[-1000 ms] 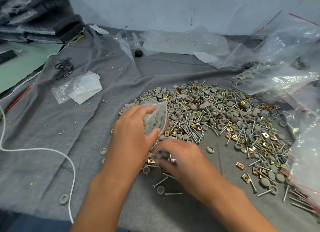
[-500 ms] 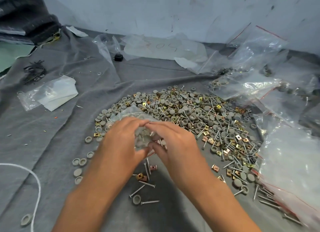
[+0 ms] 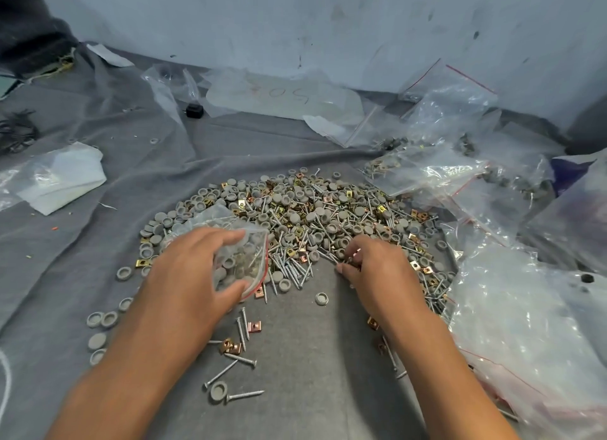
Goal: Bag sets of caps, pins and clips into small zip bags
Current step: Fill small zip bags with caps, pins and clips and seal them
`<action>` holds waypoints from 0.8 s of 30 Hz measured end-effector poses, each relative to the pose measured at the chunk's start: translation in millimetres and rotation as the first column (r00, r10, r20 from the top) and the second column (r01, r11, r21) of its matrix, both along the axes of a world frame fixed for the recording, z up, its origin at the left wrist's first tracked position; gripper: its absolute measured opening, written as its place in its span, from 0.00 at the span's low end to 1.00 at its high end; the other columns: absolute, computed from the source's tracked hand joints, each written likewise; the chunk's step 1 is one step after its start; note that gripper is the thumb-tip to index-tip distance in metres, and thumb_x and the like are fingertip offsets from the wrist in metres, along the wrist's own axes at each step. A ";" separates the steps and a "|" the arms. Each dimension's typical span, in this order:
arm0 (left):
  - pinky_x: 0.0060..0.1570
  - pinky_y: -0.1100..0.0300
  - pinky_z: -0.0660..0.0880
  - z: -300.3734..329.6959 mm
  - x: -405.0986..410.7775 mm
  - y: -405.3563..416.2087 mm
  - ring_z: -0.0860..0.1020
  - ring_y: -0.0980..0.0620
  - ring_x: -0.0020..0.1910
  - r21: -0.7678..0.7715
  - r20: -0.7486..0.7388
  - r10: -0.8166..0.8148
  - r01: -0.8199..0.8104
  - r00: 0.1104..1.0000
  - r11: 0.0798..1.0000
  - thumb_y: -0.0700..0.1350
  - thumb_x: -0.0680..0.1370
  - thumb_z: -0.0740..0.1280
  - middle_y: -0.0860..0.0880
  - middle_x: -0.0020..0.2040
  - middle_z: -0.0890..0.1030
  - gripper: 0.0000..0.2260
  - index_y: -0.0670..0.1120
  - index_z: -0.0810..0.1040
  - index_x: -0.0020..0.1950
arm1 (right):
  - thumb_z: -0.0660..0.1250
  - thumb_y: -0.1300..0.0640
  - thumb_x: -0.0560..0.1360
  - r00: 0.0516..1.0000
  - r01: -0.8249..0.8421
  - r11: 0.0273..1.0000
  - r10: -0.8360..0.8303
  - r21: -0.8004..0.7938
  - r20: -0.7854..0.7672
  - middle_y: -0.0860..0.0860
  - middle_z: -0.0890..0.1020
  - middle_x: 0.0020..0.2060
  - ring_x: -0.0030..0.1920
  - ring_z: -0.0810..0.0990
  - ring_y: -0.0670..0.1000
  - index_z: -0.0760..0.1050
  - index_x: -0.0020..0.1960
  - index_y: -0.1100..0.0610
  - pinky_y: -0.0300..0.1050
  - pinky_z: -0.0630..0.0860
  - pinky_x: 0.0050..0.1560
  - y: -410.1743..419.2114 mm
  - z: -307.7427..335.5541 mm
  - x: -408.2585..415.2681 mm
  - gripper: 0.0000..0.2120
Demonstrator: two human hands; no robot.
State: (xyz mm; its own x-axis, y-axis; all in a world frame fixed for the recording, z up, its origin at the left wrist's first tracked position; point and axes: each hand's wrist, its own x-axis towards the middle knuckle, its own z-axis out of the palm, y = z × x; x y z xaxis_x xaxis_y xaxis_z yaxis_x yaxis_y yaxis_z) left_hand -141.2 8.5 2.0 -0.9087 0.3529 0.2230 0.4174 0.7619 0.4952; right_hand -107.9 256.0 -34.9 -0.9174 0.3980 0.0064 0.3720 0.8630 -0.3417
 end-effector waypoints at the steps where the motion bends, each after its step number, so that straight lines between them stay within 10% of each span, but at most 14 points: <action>1: 0.57 0.62 0.67 -0.1 -0.1 0.2 0.73 0.59 0.51 -0.005 0.000 -0.001 0.001 1.000 1.000 0.44 0.66 0.81 0.56 0.60 0.79 0.29 0.51 0.78 0.66 | 0.72 0.48 0.77 1.000 -0.029 1.000 0.029 0.009 -0.004 0.47 0.80 0.52 0.52 0.78 0.51 0.78 0.58 0.48 0.49 0.77 0.50 0.3 -0.1 0.9 0.11; 11: 0.61 0.62 0.67 -0.5 -0.1 4.8 0.76 0.56 0.55 -0.031 0.009 -0.001 0.001 1.000 1.000 0.47 0.68 0.79 0.57 0.62 0.78 0.29 0.53 0.77 0.68 | 0.66 0.51 0.79 0.982 -0.168 0.986 0.167 0.008 0.088 0.51 0.76 0.55 0.63 0.74 0.53 0.79 0.54 0.48 0.49 0.76 0.58 -4.3 0.7 3.8 0.05; 16: 0.58 0.61 0.68 -1.2 -0.7 4.2 0.74 0.58 0.51 -0.021 0.001 -0.010 0.010 1.000 1.000 0.46 0.67 0.80 0.56 0.61 0.79 0.29 0.51 0.78 0.67 | 0.67 0.56 0.79 0.978 -0.193 0.978 0.198 -0.082 0.066 0.46 0.80 0.44 0.45 0.79 0.49 0.73 0.53 0.50 0.49 0.79 0.48 -1.3 4.8 6.8 0.05; 24: 0.57 0.62 0.67 -3.9 -1.4 2.5 0.72 0.60 0.49 -0.029 -0.015 -0.014 0.014 1.000 0.999 0.47 0.67 0.80 0.57 0.60 0.79 0.29 0.52 0.77 0.67 | 0.61 0.56 0.80 0.963 -0.234 0.972 0.231 0.010 0.139 0.51 0.79 0.48 0.48 0.78 0.54 0.75 0.55 0.54 0.53 0.78 0.51 -6.6 4.2 8.8 0.06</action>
State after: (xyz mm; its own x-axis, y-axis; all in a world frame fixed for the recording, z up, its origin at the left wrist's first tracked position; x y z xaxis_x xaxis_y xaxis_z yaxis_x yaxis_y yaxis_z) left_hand -142.5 11.0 -1.9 -0.9002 0.3719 0.2267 0.4355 0.7698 0.4665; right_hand -99.2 249.4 -30.7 -0.9775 0.1750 -0.1177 0.2016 0.9391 -0.2783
